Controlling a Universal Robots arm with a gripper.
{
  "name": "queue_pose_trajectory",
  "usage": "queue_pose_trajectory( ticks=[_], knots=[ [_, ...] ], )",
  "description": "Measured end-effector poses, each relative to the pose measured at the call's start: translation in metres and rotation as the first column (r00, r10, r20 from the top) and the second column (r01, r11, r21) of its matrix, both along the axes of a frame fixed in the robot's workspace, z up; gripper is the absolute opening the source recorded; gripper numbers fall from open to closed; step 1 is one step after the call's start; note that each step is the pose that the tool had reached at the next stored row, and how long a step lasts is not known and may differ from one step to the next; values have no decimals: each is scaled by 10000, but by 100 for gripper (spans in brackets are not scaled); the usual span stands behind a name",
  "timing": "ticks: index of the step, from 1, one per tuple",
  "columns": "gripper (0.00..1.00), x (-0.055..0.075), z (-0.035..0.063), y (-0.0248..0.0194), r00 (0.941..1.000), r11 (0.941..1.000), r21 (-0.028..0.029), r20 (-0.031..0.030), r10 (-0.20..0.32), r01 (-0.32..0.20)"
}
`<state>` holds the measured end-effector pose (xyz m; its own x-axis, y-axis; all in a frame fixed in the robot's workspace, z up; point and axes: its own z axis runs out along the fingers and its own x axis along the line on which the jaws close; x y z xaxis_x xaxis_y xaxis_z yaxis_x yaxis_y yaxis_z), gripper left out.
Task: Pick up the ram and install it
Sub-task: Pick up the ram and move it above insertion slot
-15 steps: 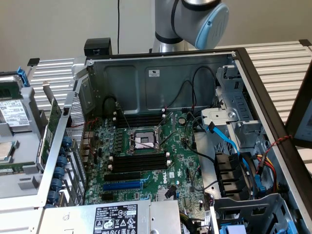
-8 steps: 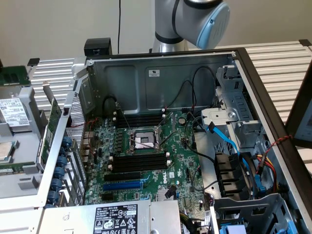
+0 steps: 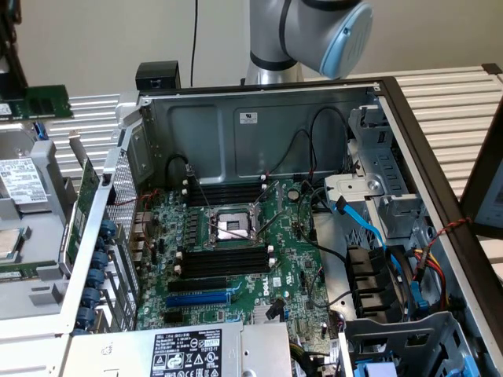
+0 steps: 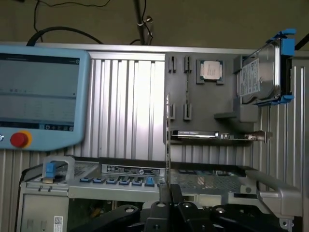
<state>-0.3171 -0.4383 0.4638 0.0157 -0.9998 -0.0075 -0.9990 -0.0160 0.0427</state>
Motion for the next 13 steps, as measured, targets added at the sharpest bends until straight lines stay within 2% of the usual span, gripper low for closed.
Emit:
queue_pose_trajectory(
  ticks=[6, 13],
  knots=[
    [12, 275, 23, -25, 10000, 10000, 2, -6, 0, 0],
    [12, 593, 23, -35, 10000, 10000, 19, -6, 16, -16]
  ],
)
